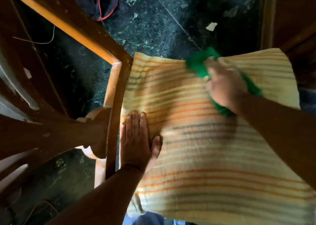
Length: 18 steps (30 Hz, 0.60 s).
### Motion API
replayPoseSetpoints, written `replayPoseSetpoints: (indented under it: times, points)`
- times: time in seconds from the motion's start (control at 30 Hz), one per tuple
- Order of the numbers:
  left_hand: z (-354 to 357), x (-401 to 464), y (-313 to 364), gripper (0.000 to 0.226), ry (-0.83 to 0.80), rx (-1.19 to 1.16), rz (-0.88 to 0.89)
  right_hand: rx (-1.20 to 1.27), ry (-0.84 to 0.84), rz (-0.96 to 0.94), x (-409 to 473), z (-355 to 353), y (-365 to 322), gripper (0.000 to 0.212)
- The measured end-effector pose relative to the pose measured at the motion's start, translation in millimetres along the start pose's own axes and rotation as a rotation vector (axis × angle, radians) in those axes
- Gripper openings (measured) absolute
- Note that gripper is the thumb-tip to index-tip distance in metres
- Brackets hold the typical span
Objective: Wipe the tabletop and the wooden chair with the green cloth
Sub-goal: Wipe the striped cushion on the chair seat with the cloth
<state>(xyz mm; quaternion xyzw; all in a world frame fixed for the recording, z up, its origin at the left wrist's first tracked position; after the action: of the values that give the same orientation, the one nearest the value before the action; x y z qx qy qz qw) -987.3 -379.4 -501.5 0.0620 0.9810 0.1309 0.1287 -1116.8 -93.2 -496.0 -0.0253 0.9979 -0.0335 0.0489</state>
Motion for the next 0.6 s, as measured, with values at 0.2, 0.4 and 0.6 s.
replayPoseSetpoints:
  times: [0.2,0.4,0.6]
  points:
    - [-33,81,53,0.075,0.016,-0.010,0.424,-0.038,-0.017,0.149,-28,-3,33,0.062]
    - [-26,210,73,0.065,-0.254,0.153,0.563,0.056,0.023,0.159,-77,5,-53,0.060]
    - [-25,209,67,0.064,-0.200,0.082,0.647,0.159,-0.238,-0.600,-232,22,-196,0.049]
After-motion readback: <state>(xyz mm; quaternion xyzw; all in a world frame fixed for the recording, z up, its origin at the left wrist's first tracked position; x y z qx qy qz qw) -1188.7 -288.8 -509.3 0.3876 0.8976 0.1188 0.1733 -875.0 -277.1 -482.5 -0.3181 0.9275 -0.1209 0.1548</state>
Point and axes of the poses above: each hand's wrist, its own x-axis towards the middle knuckle, its own z-axis out of the palm, y = z × x, the point moved 4 cm from there along x, towards the middle knuckle, and after that the axes turned 6 degrees about -x, right-handed, at the moved point
